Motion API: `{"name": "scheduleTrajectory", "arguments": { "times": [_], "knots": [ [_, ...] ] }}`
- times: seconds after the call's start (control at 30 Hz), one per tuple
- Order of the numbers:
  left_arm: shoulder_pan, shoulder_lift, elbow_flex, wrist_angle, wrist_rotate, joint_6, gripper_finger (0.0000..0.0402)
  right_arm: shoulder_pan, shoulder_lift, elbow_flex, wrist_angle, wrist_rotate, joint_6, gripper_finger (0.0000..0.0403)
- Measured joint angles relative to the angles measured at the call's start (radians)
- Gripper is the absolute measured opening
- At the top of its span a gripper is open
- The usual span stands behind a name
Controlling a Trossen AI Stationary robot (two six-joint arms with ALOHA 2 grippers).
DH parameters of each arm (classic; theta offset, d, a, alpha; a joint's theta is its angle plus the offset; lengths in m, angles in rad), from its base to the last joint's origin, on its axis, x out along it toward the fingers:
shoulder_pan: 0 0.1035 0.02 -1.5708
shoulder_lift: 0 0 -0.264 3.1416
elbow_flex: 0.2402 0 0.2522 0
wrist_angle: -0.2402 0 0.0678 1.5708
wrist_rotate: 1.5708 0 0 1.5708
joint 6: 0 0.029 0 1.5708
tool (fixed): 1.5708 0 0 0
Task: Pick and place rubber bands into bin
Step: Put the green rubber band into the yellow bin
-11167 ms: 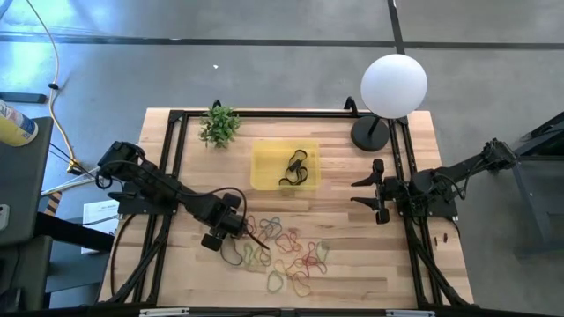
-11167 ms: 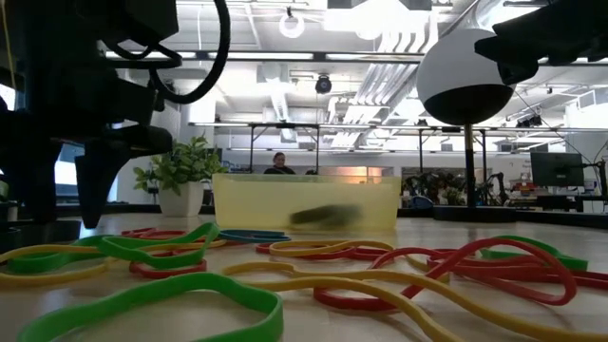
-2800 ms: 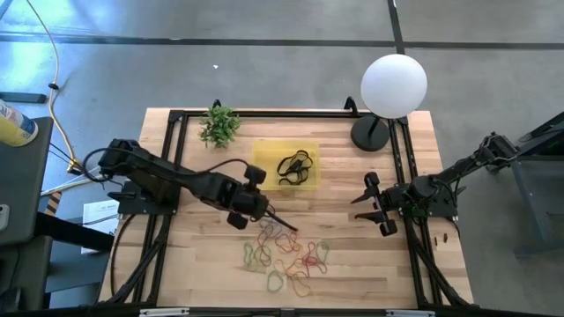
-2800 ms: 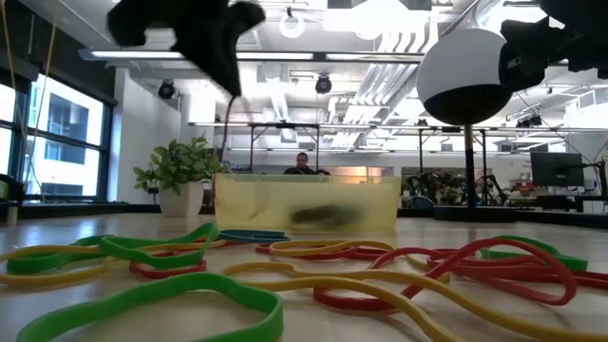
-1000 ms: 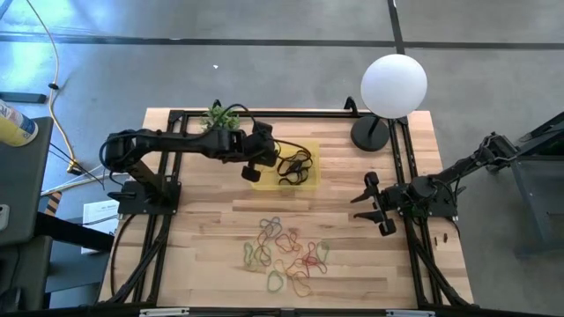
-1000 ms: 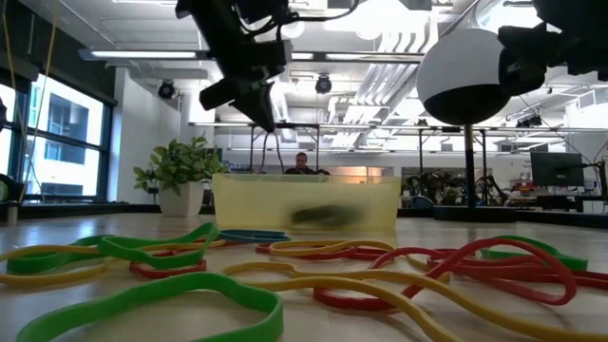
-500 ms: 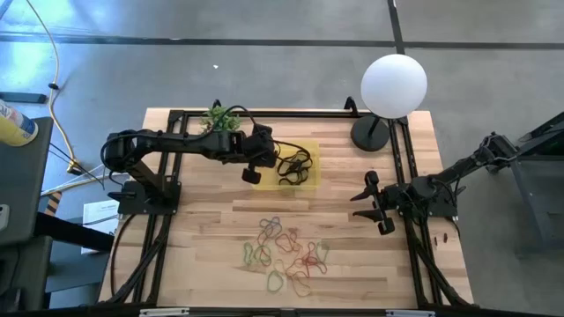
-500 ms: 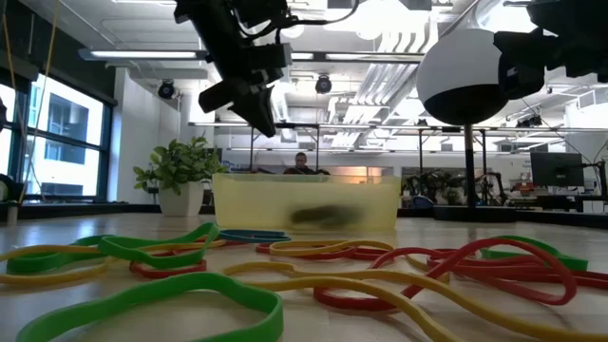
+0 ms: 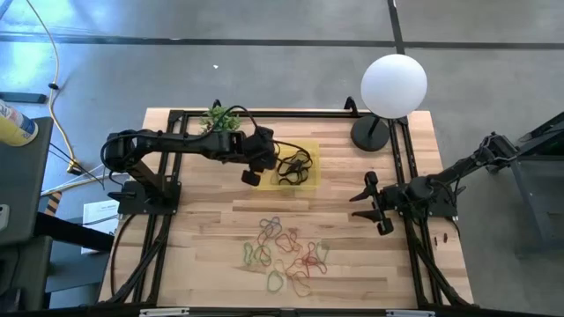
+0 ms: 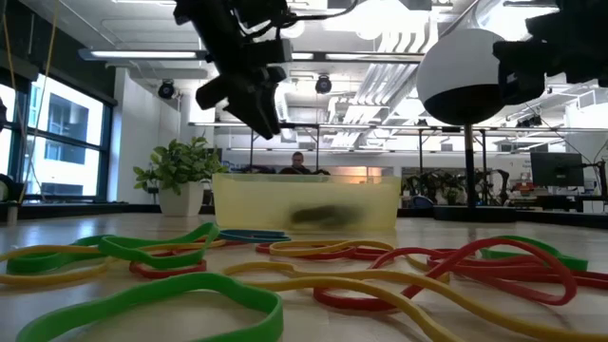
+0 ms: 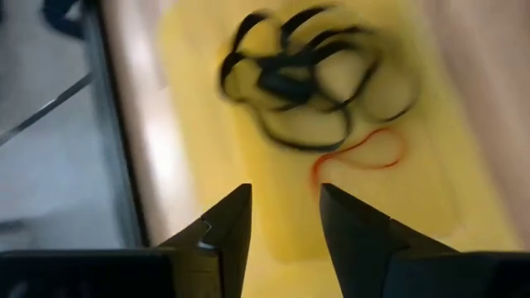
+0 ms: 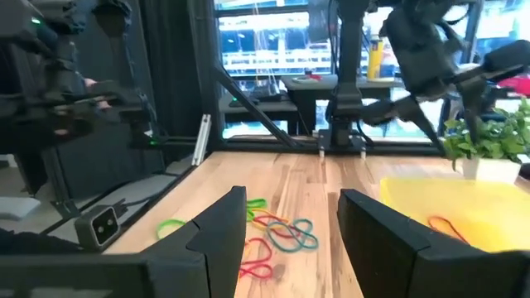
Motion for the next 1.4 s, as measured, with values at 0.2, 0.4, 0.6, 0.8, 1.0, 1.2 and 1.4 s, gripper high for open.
{"name": "scheduleTrajectory", "arguments": {
  "times": [0.2, 0.4, 0.6, 0.8, 1.0, 1.2, 1.4],
  "knots": [
    [-0.050, 0.000, 0.000, -0.039, 0.170, 0.000, 0.0134, 0.000, 0.000, 0.000, -0.088, 0.090, 0.079, 0.0181],
    [-0.183, 0.000, 0.000, -0.076, 0.169, -0.018, 0.0118, 0.000, 0.000, 0.000, -0.115, 0.138, 0.093, 0.0181],
    [-0.354, 0.000, 0.000, -0.092, 0.114, -0.082, 0.0111, 0.000, 0.000, 0.000, -0.115, 0.169, 0.072, 0.0181],
    [-0.514, 0.000, -0.006, -0.090, 0.055, -0.140, 0.0111, 0.000, 0.000, 0.000, -0.113, 0.167, 0.094, 0.0181],
    [-0.628, -0.001, -0.088, -0.076, 0.054, -0.215, 0.0113, 0.000, 0.000, 0.000, -0.109, 0.167, 0.090, 0.0181],
    [-0.648, -0.001, -0.189, 0.035, 0.056, -0.310, 0.0111, 0.000, 0.000, 0.000, -0.107, 0.187, 0.071, 0.0181],
    [-0.649, 0.000, -0.232, 0.080, 0.117, -0.316, 0.0113, -0.001, 0.000, 0.000, -0.107, 0.193, 0.072, 0.0181]
  ]
}}
